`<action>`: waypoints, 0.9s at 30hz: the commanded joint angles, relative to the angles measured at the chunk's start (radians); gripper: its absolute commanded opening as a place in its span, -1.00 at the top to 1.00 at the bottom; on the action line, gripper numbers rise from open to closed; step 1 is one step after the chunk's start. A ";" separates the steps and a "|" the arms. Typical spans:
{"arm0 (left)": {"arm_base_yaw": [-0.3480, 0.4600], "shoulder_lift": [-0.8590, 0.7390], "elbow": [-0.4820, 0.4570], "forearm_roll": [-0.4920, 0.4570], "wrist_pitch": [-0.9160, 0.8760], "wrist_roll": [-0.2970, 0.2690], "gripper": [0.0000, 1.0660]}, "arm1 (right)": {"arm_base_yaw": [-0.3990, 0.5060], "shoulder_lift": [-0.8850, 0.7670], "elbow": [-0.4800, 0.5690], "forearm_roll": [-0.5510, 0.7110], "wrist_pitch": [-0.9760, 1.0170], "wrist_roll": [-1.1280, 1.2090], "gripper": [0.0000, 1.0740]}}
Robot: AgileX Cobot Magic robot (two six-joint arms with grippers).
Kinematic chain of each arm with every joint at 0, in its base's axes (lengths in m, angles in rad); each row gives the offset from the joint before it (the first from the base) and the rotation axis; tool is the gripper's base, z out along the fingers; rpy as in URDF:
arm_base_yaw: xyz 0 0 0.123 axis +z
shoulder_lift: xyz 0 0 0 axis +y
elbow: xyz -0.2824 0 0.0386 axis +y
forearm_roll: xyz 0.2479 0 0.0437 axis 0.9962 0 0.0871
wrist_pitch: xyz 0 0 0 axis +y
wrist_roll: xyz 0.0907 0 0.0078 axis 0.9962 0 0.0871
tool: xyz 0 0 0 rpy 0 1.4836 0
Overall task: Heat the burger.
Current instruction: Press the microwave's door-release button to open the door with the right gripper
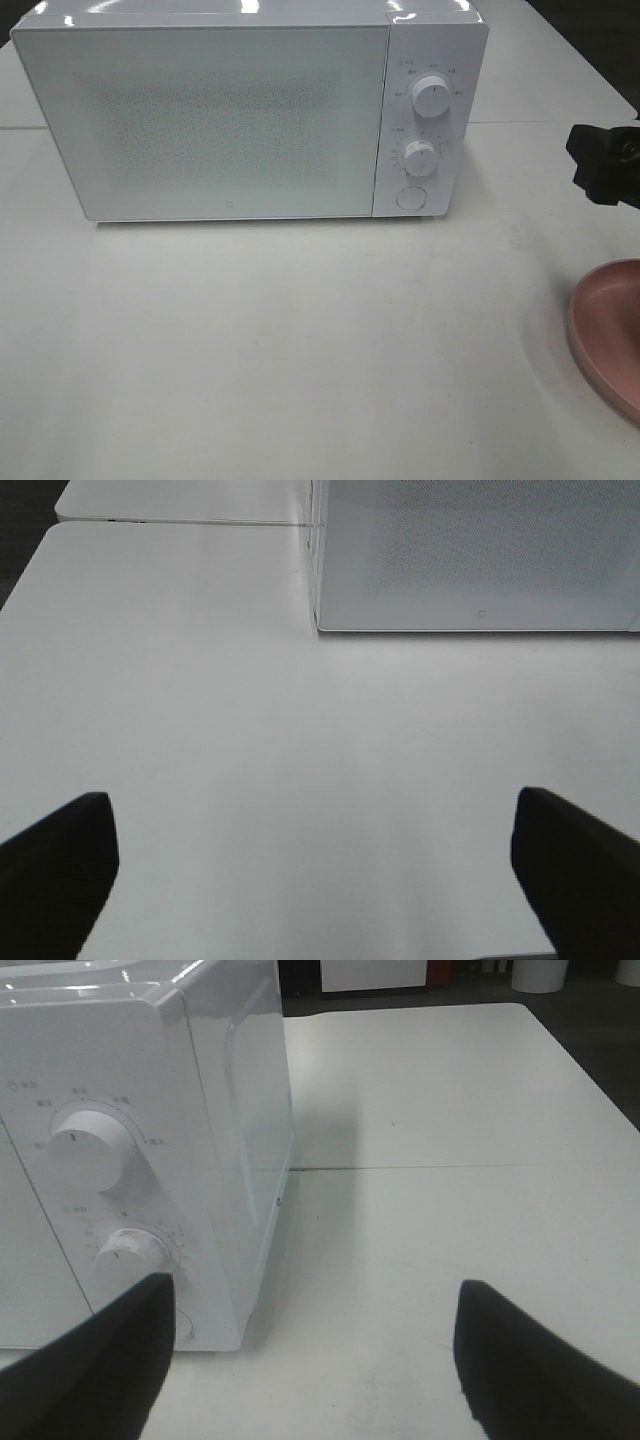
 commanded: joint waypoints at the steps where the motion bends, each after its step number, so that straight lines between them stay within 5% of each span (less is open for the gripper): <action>1: -0.002 -0.023 -0.001 -0.007 -0.010 -0.008 -0.88 | 0.007 0.039 0.010 0.020 -0.077 0.001 -0.40; 9: -0.002 -0.023 -0.001 -0.007 -0.010 -0.008 -0.88 | 0.229 0.173 0.010 0.264 -0.229 -0.224 -0.40; 14: -0.002 -0.023 -0.001 -0.007 -0.010 -0.008 -0.88 | 0.442 0.281 0.010 0.493 -0.410 -0.370 -0.40; 27: -0.002 -0.023 -0.001 -0.007 -0.010 -0.008 -0.88 | 0.652 0.436 -0.043 0.697 -0.507 -0.362 -0.40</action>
